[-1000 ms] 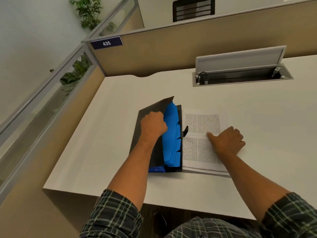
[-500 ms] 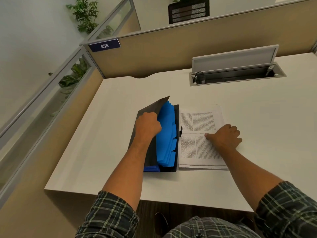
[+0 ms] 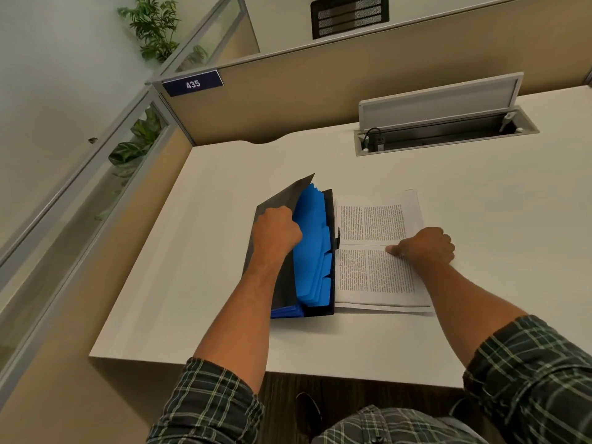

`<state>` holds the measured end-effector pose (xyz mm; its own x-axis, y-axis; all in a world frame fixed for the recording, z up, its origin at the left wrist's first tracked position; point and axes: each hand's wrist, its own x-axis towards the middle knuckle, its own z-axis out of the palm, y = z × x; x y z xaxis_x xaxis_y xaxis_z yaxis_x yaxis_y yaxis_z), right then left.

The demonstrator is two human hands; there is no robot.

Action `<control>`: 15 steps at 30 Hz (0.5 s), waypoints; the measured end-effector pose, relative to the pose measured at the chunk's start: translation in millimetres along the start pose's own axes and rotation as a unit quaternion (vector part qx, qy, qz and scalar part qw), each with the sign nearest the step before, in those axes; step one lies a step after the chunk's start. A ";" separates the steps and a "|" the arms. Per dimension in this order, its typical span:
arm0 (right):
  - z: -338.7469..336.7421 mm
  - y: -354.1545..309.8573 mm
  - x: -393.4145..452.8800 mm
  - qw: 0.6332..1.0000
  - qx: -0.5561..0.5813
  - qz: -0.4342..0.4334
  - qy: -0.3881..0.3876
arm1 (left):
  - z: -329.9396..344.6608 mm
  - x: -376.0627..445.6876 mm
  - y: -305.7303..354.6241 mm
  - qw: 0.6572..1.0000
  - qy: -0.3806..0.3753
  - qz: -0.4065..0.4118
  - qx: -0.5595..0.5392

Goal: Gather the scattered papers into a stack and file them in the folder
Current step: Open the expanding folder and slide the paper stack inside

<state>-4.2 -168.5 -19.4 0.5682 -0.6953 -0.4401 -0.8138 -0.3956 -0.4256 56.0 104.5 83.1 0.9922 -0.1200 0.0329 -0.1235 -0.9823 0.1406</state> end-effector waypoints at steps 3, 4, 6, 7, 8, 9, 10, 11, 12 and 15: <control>-4.0 2.0 -0.8 1.000 0.008 -0.015 -0.019 | -0.4 1.2 -1.3 1.000 0.001 -0.002 0.001; -5.8 2.4 -1.9 0.999 0.003 -0.019 -0.025 | -0.3 1.7 -1.5 1.000 0.001 -0.001 0.001; -8.3 2.0 -4.5 0.999 -0.009 -0.025 -0.029 | 0.0 2.5 -1.5 1.000 0.001 -0.001 0.001; -9.4 1.2 -6.1 0.999 -0.013 -0.028 -0.030 | 0.2 2.8 -1.3 1.000 -0.001 -0.001 0.002; -10.6 0.3 -7.9 0.999 -0.014 -0.033 -0.032 | 0.6 3.0 -1.0 1.000 -0.002 -0.001 0.002; -12.1 -0.6 -9.4 0.998 -0.010 -0.040 -0.036 | 1.0 3.5 -0.5 1.000 -0.004 0.000 0.003; -13.8 -1.0 -10.2 0.998 -0.002 -0.047 -0.042 | 1.4 3.6 0.0 1.000 -0.004 0.001 0.003; -15.2 -0.8 -10.1 0.997 0.011 -0.051 -0.048 | 1.3 3.6 0.2 1.000 -0.005 0.002 0.003; -16.6 0.5 -9.2 0.997 0.028 -0.052 -0.055 | 1.2 3.6 0.4 1.000 -0.004 0.003 0.001; -19.4 9.8 -2.2 0.987 0.129 -0.029 -0.091 | -0.4 4.2 -0.7 1.000 -0.001 0.006 -0.002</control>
<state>-15.8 -182.5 -7.3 0.6450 -0.5469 -0.5337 -0.7344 -0.2504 -0.6309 60.3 104.7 83.6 0.9906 -0.1327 0.0336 -0.1362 -0.9800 0.1448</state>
